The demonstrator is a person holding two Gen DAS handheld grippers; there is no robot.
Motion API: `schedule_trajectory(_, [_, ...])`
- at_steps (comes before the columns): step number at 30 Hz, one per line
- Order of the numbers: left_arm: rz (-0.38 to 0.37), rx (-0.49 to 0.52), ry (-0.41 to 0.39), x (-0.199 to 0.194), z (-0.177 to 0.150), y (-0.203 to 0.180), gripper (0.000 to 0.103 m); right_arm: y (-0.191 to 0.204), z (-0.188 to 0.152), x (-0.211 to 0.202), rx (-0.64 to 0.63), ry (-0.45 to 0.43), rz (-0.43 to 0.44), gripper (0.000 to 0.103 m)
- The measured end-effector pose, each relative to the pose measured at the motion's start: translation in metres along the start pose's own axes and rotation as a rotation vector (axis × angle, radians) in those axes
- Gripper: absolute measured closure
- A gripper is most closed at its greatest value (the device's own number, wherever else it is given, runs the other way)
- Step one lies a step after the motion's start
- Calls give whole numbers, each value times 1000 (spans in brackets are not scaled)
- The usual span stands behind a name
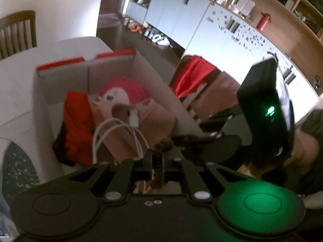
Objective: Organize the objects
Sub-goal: 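Carry the scrunchie with the left gripper into the shoebox, then open the left gripper to release the scrunchie in the box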
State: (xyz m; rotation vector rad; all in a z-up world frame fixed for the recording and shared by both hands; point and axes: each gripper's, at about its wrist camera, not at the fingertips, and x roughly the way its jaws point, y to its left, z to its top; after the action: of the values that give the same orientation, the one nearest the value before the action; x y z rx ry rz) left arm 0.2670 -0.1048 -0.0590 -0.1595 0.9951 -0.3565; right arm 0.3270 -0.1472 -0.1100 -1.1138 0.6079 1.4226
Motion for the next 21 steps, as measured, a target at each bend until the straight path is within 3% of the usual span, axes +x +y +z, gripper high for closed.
schedule_trajectory(3, [-15, -5, 26, 14, -2, 0, 97, 0, 0, 0, -2, -1, 1, 93])
schedule_trajectory(14, [39, 37, 118, 53, -8, 3, 97, 1, 0, 0, 1, 4, 2, 93])
schedule_trajectory(21, [39, 41, 176, 66, -14, 6, 91, 1, 0, 0, 8, 6, 2, 93])
